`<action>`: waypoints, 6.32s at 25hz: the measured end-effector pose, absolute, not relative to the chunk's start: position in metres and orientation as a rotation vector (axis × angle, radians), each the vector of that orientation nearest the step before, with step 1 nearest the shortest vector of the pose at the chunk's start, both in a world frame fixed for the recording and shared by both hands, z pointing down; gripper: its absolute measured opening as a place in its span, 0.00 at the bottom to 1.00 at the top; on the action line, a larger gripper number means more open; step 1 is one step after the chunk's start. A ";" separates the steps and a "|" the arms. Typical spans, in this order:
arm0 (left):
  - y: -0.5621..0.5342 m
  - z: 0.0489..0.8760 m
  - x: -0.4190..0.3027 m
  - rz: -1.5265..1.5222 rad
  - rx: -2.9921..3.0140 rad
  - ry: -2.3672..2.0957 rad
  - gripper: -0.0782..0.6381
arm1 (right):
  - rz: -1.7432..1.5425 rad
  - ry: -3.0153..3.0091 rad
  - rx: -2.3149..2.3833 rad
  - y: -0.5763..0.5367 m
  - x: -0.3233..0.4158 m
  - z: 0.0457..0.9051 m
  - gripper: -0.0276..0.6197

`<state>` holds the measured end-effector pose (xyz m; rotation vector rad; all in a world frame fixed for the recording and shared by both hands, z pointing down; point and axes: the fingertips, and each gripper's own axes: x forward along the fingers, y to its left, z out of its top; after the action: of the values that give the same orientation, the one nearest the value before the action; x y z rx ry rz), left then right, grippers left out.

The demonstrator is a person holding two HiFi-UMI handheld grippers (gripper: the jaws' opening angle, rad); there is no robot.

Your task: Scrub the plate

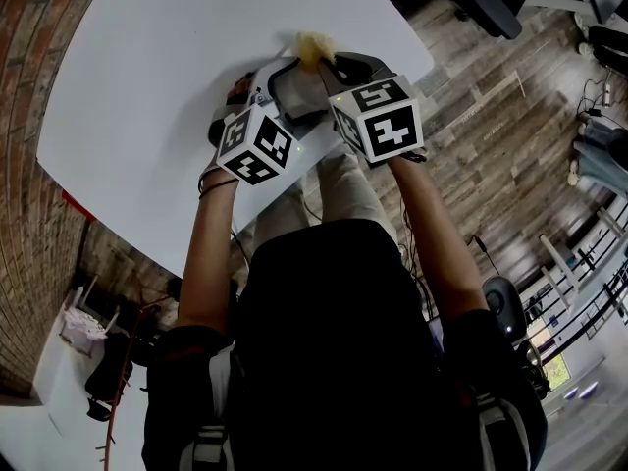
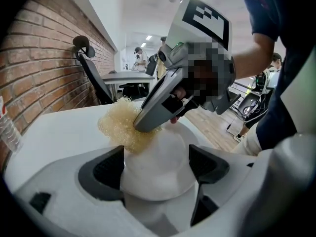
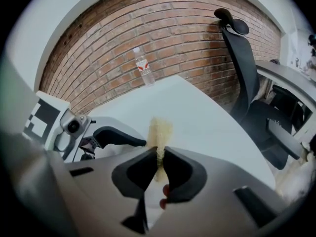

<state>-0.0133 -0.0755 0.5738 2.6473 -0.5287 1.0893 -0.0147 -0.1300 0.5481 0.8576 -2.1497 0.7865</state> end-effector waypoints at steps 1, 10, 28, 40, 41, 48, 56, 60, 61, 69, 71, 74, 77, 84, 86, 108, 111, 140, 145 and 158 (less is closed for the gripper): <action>-0.076 0.574 -0.014 1.089 2.647 -0.529 0.66 | 0.783 -2.146 0.856 -0.131 -0.015 0.549 0.11; -0.074 0.573 -0.013 1.085 2.649 -0.532 0.66 | 0.750 -2.114 0.850 -0.132 -0.015 0.553 0.11; -0.076 0.575 -0.011 1.092 2.641 -0.527 0.66 | 0.768 -2.079 0.879 -0.135 -0.009 0.555 0.11; -0.075 0.575 -0.014 1.088 2.645 -0.530 0.66 | 0.767 -2.059 0.905 -0.135 0.006 0.554 0.11; -0.075 0.575 -0.014 1.088 2.645 -0.530 0.66 | 0.761 -2.056 0.906 -0.135 0.008 0.555 0.11; -0.076 0.575 -0.013 1.089 2.642 -0.528 0.66 | 0.758 -2.047 0.914 -0.134 0.016 0.555 0.11; -0.075 0.575 -0.015 1.085 2.645 -0.527 0.66 | 0.755 -2.038 0.929 -0.133 0.025 0.553 0.11; -0.077 0.576 -0.013 1.082 2.645 -0.526 0.66 | 0.758 -2.027 0.945 -0.135 0.032 0.553 0.11; -0.077 0.576 -0.014 1.080 2.646 -0.526 0.66 | 0.760 -2.023 0.952 -0.136 0.033 0.553 0.11; -0.076 0.577 -0.013 1.082 2.643 -0.526 0.66 | 0.778 -2.017 0.970 -0.135 0.033 0.554 0.11; -0.076 0.577 -0.013 1.083 2.644 -0.526 0.66 | 0.783 -2.019 0.972 -0.135 0.033 0.553 0.11; -0.076 0.576 -0.012 1.083 2.645 -0.525 0.66 | 0.785 -2.020 0.973 -0.135 0.032 0.553 0.11; -0.077 0.576 -0.011 1.082 2.644 -0.525 0.66 | 0.786 -2.021 0.971 -0.135 0.032 0.553 0.11; -0.077 0.577 -0.011 1.080 2.644 -0.525 0.66 | 0.849 -2.029 0.952 -0.127 0.027 0.555 0.11; -0.076 0.575 -0.013 1.079 2.646 -0.527 0.66 | 0.858 -2.032 0.948 -0.124 0.023 0.553 0.11; -0.077 0.575 -0.012 1.073 2.650 -0.529 0.66 | 0.911 -2.060 0.846 -0.094 -0.001 0.558 0.11; -0.077 0.576 -0.011 1.072 2.649 -0.530 0.66 | 0.915 -2.061 0.841 -0.092 -0.001 0.558 0.11; -0.076 0.574 -0.013 1.061 2.656 -0.529 0.66 | 0.913 -2.066 0.768 -0.076 -0.015 0.560 0.11; -0.077 0.574 -0.013 1.063 2.657 -0.525 0.66 | 0.863 -2.065 0.770 -0.078 -0.016 0.556 0.11; -0.079 0.575 -0.010 1.062 2.658 -0.523 0.66 | 0.894 -2.035 0.839 -0.091 0.016 0.561 0.11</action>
<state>-0.0096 -0.0788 0.5752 2.6582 -0.5234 1.0621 0.0158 -0.0906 0.5615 0.8387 -2.0353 0.8942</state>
